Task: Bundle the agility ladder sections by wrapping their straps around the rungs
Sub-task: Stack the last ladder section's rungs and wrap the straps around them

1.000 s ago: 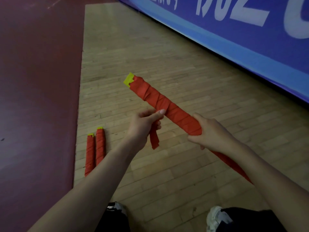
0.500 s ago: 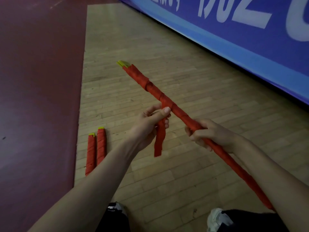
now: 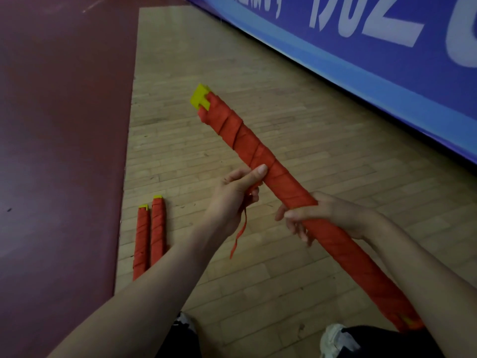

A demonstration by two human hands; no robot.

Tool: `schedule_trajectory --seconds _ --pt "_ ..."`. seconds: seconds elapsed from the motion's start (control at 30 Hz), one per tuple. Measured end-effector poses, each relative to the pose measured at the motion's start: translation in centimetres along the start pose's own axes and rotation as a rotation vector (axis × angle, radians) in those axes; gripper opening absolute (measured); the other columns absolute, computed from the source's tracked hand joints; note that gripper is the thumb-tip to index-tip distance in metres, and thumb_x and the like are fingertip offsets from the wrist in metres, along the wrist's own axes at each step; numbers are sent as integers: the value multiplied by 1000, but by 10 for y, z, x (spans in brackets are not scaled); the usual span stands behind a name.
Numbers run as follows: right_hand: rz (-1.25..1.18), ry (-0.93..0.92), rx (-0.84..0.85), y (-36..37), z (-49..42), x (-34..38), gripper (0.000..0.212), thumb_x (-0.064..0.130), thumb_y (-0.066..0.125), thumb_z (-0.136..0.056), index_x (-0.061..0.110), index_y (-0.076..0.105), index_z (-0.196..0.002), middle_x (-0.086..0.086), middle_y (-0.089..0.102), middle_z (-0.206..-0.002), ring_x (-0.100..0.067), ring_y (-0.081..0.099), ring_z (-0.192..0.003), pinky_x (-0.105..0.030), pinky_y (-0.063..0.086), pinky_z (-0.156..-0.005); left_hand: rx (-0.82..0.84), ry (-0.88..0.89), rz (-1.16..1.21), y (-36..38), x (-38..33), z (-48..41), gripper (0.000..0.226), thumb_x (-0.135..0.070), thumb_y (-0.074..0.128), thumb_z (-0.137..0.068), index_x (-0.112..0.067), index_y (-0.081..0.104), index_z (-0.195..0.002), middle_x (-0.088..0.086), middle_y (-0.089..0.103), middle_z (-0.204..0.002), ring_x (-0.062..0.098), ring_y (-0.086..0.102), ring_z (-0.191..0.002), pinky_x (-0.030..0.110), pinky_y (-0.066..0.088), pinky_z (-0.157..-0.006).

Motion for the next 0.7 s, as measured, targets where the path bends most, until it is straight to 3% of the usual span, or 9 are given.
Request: schedule_trajectory --seconds 0.1,0.2,0.27,0.33,0.53,0.7 --pt "180 38 -140 -2 2 -2 44 25 85 -69 4 61 -99 -9 63 -75 -24 63 -61 -34 54 -60 -84 -27 32 -5 2 -3 20 -16 72 -82 -14 57 -69 -4 53 -63 4 44 -48 15 40 -47" --pt "394 5 -383 -7 2 -1 51 29 89 -62 18 57 -99 4 66 -71 -18 65 -53 -27 50 -52 -155 -42 56 -10 2 -6 21 -17 73 -82 -14 57 -70 -4 55 -63 3 44 -46 14 40 -45" --pt "561 -54 -571 -11 3 3 52 34 87 -63 24 52 -100 7 67 -77 -12 65 -48 -26 53 -51 -167 -45 63 -10 1 -7 16 -17 74 -82 -11 61 -75 -4 57 -64 3 45 -47 14 41 -45" --pt "645 -111 -655 -13 2 4 43 32 80 -68 24 50 -99 6 68 -81 -10 64 -45 -31 56 -55 -156 -42 62 -9 1 -7 13 -17 73 -82 -10 63 -80 -5 58 -64 3 47 -48 14 42 -46" --pt "564 -97 -639 -16 4 5 23 20 72 -68 17 59 -88 0 66 -59 -16 64 -43 -32 55 -50 -57 -70 77 -5 7 -8 6 -12 66 -87 -9 70 -90 -3 65 -73 4 51 -55 15 46 -51" --pt "361 -96 -557 -20 3 3 18 14 71 -71 14 60 -84 -5 63 -55 -24 63 -45 -30 49 -48 14 -120 122 -2 7 -9 9 -14 63 -90 -11 69 -94 -6 67 -79 4 51 -60 16 46 -56"
Point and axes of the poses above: each hand's wrist, its own z-axis away from the middle knuckle, its own y-axis out of the palm, x = y × z, the point moved 4 cm from there along -z, towards the middle knuckle
